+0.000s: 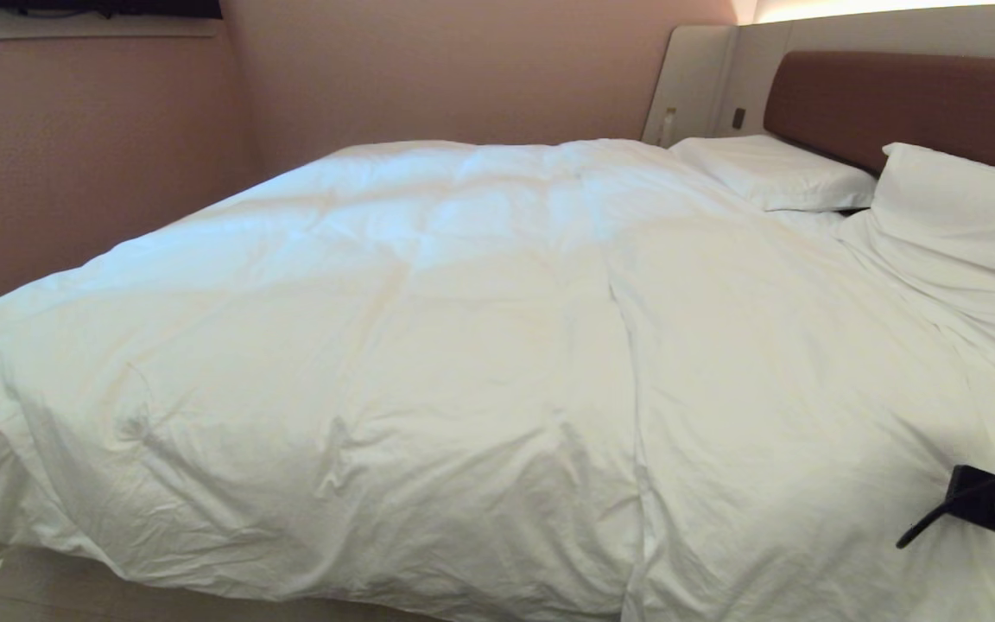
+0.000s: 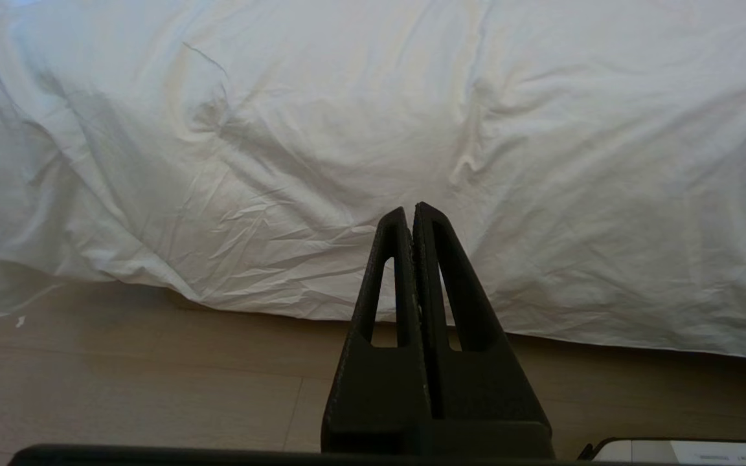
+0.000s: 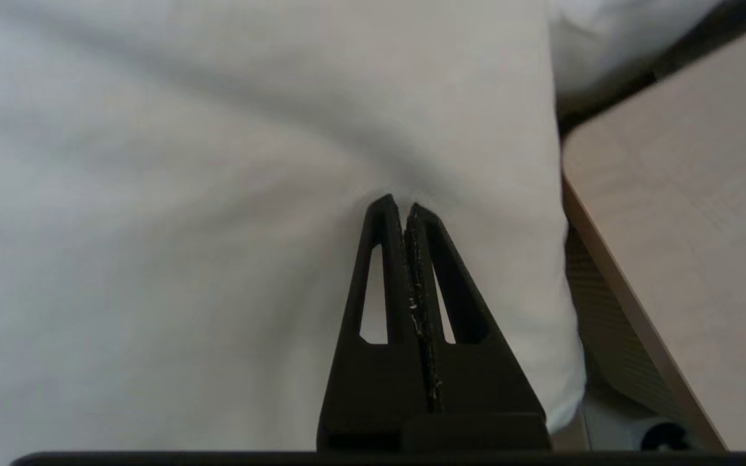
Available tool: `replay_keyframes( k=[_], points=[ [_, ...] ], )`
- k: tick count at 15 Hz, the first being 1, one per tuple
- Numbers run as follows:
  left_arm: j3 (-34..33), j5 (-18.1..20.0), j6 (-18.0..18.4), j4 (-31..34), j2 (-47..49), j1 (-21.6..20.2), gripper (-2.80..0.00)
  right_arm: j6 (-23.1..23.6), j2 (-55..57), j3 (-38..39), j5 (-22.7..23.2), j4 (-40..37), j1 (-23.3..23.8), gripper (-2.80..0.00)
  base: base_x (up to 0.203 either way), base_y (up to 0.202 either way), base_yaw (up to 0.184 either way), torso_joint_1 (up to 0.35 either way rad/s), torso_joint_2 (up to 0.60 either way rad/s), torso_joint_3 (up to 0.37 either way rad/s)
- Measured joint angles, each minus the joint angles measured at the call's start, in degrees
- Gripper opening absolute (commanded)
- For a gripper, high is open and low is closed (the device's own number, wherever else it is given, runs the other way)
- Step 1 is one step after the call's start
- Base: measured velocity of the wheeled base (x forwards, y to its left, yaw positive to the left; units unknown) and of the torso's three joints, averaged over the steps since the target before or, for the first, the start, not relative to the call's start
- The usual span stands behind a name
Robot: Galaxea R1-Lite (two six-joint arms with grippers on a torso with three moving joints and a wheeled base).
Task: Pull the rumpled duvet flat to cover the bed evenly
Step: Flatten the corners of the folded blanket
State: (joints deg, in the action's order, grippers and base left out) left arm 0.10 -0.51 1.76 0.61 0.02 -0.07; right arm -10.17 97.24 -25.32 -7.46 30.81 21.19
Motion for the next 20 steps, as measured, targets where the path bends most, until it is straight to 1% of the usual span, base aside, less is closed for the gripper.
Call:
replay_keyframes(
  k=[5, 7, 9, 12, 14, 17, 20],
  points=[
    [0.0, 0.02, 0.02, 0.01, 0.0, 0.0, -2.8, 0.26, -10.23, 2.14, -0.02, -6.73, 0.04, -2.8, 0.0, 0.0, 0.0, 0.0, 0.0, 0.0],
    [0.0, 0.0, 0.0, 0.01, 0.0, 0.0, -2.8, 0.44, -14.94, 2.34, -0.09, -11.26, 0.06, -2.8, 0.0, 0.0, 0.0, 0.0, 0.0, 0.0],
    [0.0, 0.02, -0.01, 0.01, 0.0, 0.0, -2.8, 0.48, -16.76, 2.84, -0.06, -15.68, 0.44, -2.8, 0.0, 0.0, 0.0, 0.0, 0.0, 0.0],
    [0.0, 0.0, -0.02, 0.01, 0.0, 0.0, -2.8, 0.46, -15.3, 3.91, -0.06, -20.66, 2.13, -2.8, 0.0, 0.0, 0.0, 0.0, 0.0, 0.0],
    [0.0, 0.0, 0.0, 0.01, 0.0, 0.0, -2.8, 0.57, -14.04, 4.0, 0.09, -22.34, 2.61, -2.8, 0.0, 0.0, 0.0, 0.0, 0.0, 0.0],
    [0.0, 0.0, 0.0, 0.01, 0.0, 0.0, -2.8, 1.43, -10.74, 4.5, 0.02, -22.7, 2.82, -2.8, 0.0, 0.0, 0.0, 0.0, 0.0, 0.0],
    [0.0, 0.0, 0.0, -0.01, 0.0, 0.0, -2.8, 3.93, -4.66, 6.92, -0.16, -20.57, 4.15, -2.8, 0.0, 0.0, 0.0, 0.0, 0.0, 0.0]
  ],
)
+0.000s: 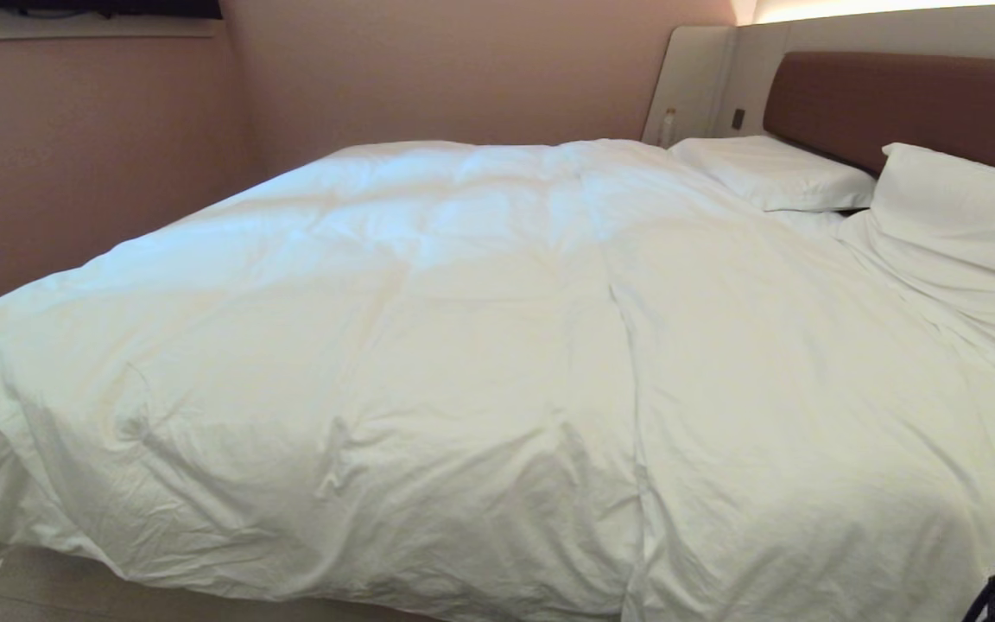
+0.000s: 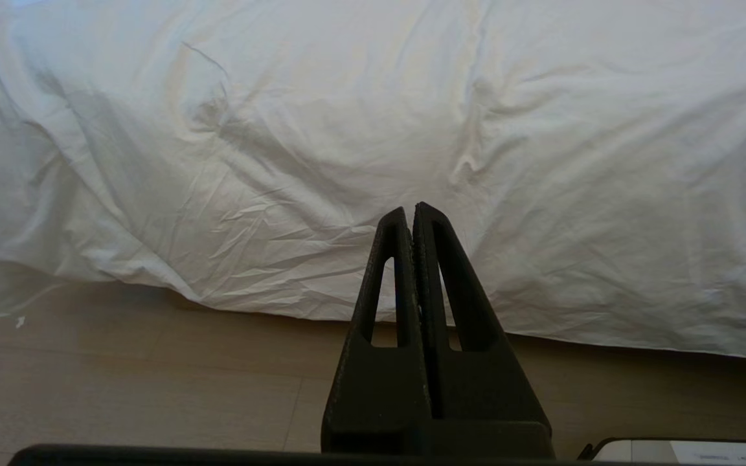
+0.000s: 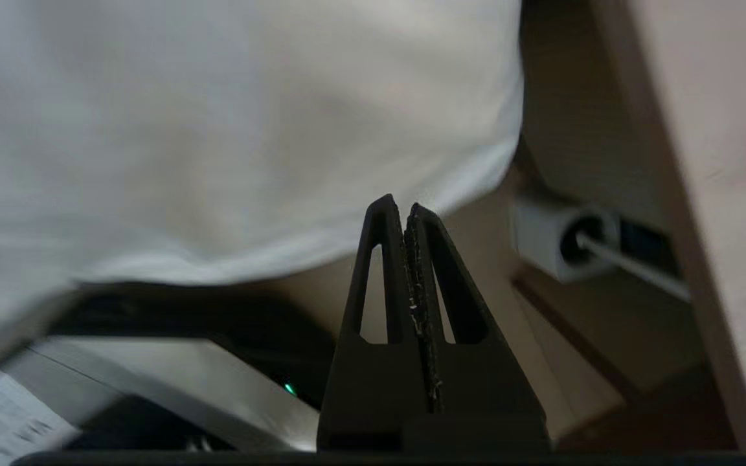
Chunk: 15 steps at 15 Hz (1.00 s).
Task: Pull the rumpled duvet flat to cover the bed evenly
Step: Flatten the corners of the folded blanket
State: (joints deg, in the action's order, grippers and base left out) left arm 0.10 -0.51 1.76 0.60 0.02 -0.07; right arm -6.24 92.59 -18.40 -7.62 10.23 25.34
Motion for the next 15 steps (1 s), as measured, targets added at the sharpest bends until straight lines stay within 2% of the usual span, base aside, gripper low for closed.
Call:
replay_keyframes(
  k=[5, 10, 15],
  points=[
    [0.0, 0.0, -0.02, 0.02, 0.0, 0.0, -2.8, 3.92, 8.41, 4.18, 0.05, 8.32, 1.81, -2.8, 0.0, 0.0, 0.0, 0.0, 0.0, 0.0],
    [0.0, 0.0, -0.01, 0.02, 0.0, 0.0, -2.8, 4.22, 14.9, -0.35, -0.98, 20.76, 1.94, -2.8, 0.0, 0.0, 0.0, 0.0, 0.0, 0.0],
    [0.0, 0.0, 0.0, 0.02, 0.0, 0.0, -2.8, 5.24, 21.52, -2.93, -3.23, 28.31, 1.9, -2.8, 0.0, 0.0, 0.0, 0.0, 0.0, 0.0]
  ],
)
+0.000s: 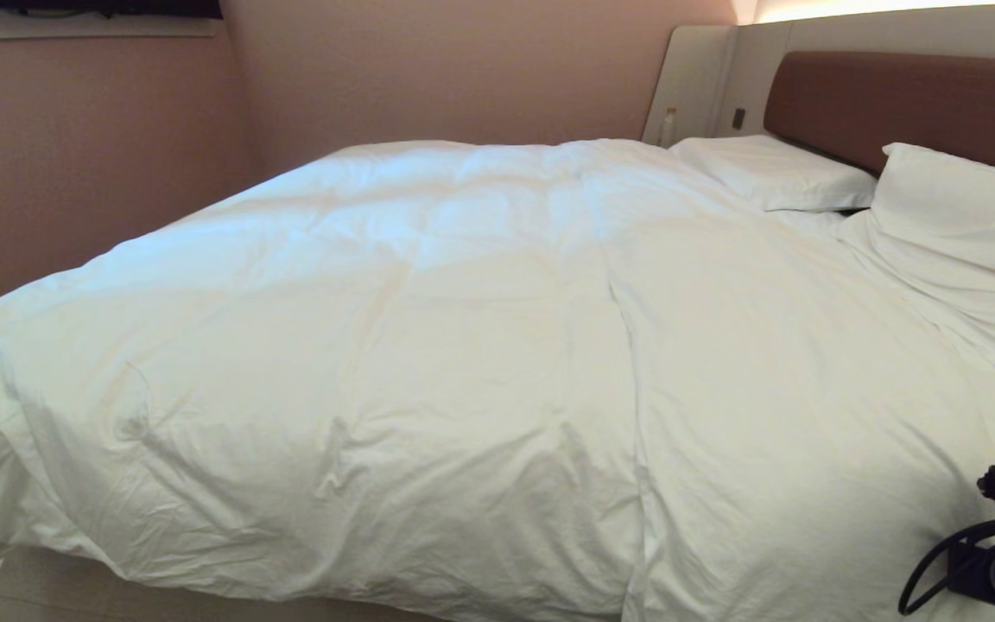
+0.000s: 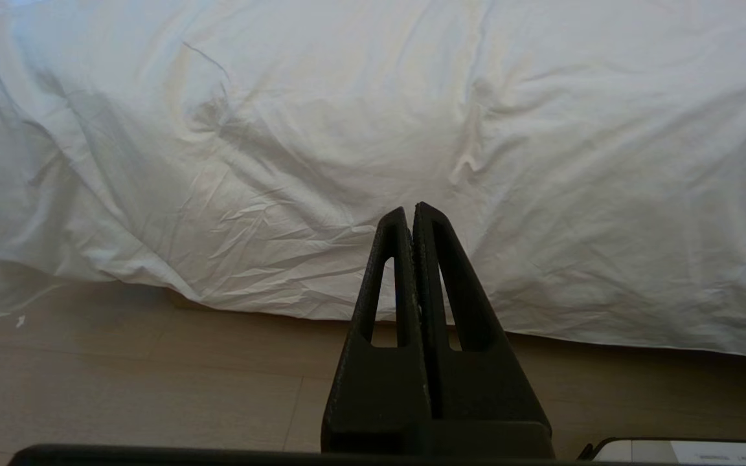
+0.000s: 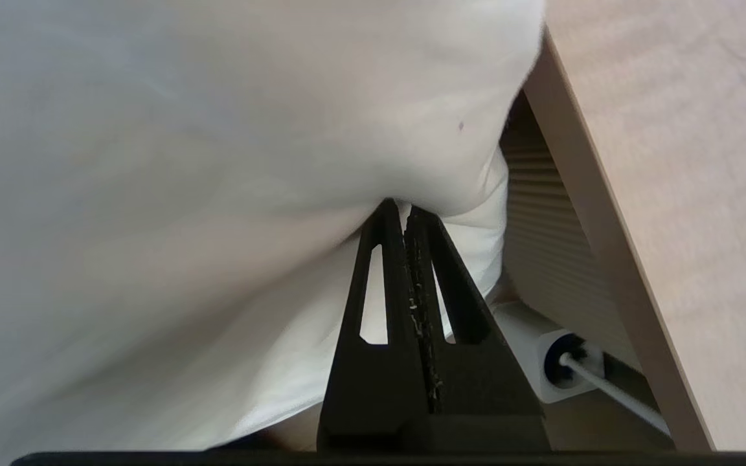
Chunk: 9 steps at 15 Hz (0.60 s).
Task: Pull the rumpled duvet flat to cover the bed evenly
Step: Flatten the corners of the folded blanket
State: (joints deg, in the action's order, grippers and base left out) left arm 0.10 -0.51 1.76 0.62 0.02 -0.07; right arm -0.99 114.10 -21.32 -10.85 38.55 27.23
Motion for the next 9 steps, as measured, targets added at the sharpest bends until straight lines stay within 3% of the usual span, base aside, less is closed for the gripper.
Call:
replay_keyframes(
  k=[9],
  points=[
    [0.0, 0.0, 0.0, 0.0, 0.0, 0.0, -2.8, 2.73, 7.75, 1.06, -3.67, 8.28, -0.24, -2.8, 0.0, 0.0, 0.0, 0.0, 0.0, 0.0]
  ],
)
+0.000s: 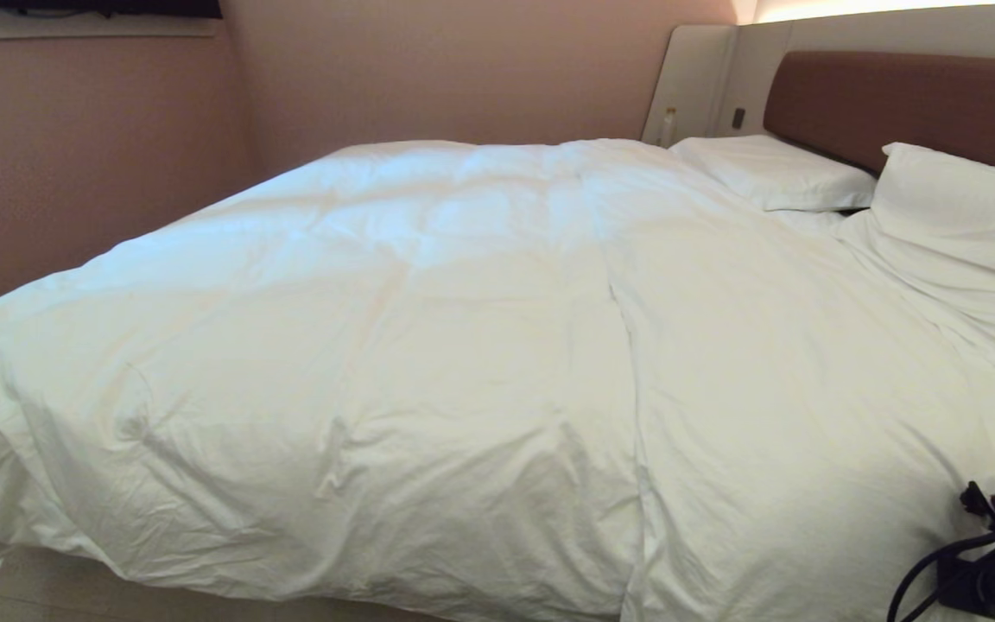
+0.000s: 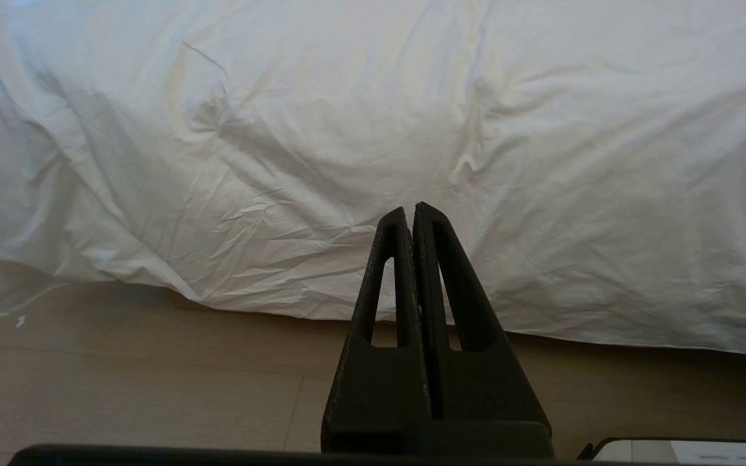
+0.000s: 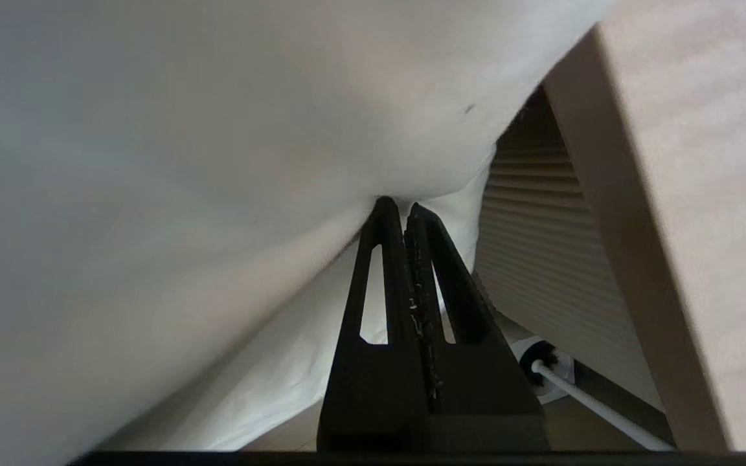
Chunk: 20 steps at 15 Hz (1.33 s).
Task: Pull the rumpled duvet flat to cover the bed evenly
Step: Flatten the corners of the folded blanket
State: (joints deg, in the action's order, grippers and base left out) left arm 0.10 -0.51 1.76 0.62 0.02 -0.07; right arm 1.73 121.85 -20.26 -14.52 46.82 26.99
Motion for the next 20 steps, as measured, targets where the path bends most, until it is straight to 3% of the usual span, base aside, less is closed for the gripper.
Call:
replay_keyframes(
  k=[12, 20],
  points=[
    [0.0, 0.01, -0.01, 0.0, 0.0, 0.0, -2.8, 3.2, 6.94, -3.39, -2.6, 0.81, -1.15, -2.8, 0.0, 0.0, 0.0, 0.0, 0.0, 0.0],
    [0.0, -0.01, 0.0, 0.0, 0.0, 0.0, -2.8, 7.85, 12.46, -3.39, -8.53, 5.73, -2.2, -2.8, 0.0, 0.0, 0.0, 0.0, 0.0, 0.0]
  ],
)
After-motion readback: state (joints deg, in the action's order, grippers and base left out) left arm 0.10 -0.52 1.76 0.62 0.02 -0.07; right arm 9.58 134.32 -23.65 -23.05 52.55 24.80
